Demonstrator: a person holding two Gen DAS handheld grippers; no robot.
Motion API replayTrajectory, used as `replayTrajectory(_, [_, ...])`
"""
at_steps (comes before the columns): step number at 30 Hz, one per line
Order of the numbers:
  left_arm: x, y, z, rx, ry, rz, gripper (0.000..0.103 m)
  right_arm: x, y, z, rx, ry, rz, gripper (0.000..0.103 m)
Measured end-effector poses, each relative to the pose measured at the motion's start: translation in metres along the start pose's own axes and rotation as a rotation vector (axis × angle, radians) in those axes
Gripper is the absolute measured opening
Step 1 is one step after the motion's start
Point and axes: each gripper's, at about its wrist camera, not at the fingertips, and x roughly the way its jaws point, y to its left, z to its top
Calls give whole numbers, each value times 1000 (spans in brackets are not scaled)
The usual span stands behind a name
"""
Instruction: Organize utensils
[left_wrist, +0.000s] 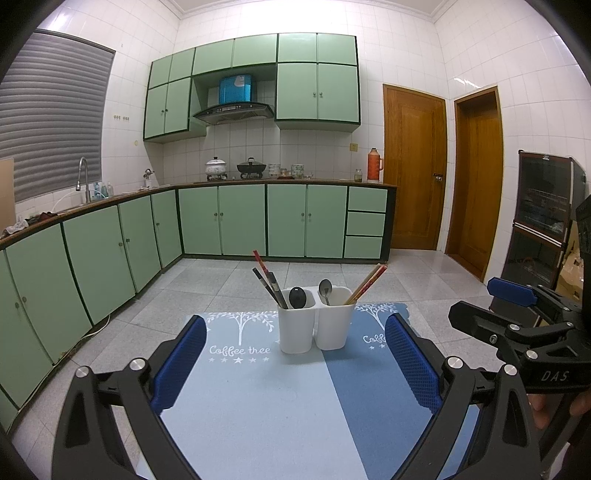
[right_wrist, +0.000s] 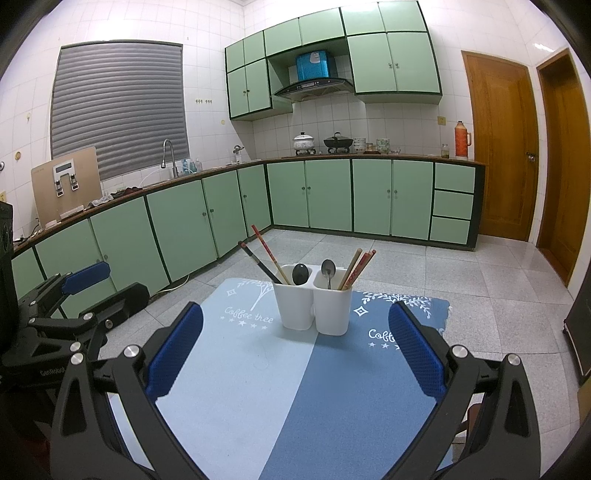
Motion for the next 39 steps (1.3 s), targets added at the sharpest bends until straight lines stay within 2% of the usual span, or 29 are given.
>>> replayTrajectory(39, [-2,4,-1,-3,4,-2,95,3,-1,-5,1,5,-3,98])
